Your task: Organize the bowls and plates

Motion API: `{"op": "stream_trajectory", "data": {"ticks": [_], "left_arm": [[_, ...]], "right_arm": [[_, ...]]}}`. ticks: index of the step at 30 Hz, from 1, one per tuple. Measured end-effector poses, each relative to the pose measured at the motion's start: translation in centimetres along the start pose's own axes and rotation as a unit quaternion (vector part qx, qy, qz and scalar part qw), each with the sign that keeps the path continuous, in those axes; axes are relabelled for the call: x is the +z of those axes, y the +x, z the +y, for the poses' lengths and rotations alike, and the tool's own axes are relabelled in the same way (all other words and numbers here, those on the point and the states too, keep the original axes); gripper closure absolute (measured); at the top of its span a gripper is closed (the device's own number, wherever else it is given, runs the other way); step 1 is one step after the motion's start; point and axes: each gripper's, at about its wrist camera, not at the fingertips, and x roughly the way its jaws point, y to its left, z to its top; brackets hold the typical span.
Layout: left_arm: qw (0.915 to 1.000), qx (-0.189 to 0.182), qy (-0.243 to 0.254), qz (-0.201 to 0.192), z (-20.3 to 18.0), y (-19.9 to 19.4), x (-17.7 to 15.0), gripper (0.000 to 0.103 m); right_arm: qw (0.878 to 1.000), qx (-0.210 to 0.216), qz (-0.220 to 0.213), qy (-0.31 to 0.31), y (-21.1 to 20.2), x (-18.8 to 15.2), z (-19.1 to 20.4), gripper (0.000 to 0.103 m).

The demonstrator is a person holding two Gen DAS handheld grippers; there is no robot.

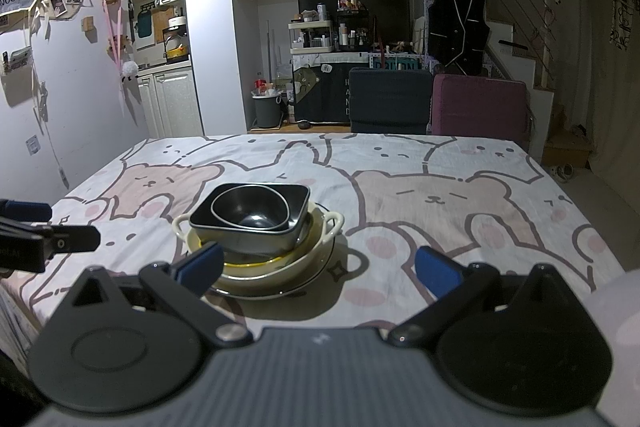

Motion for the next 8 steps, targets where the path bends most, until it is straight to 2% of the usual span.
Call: {"op": "stream_trajectory", "data": {"ticks": [8], "left_arm": [[1.0000, 0.000, -0.001, 0.001, -0.01, -0.03, -0.01, 0.000]], "right_arm": [[1.000, 0.000, 0.000, 0.000, 0.00, -0.02, -0.01, 0.001]]}}
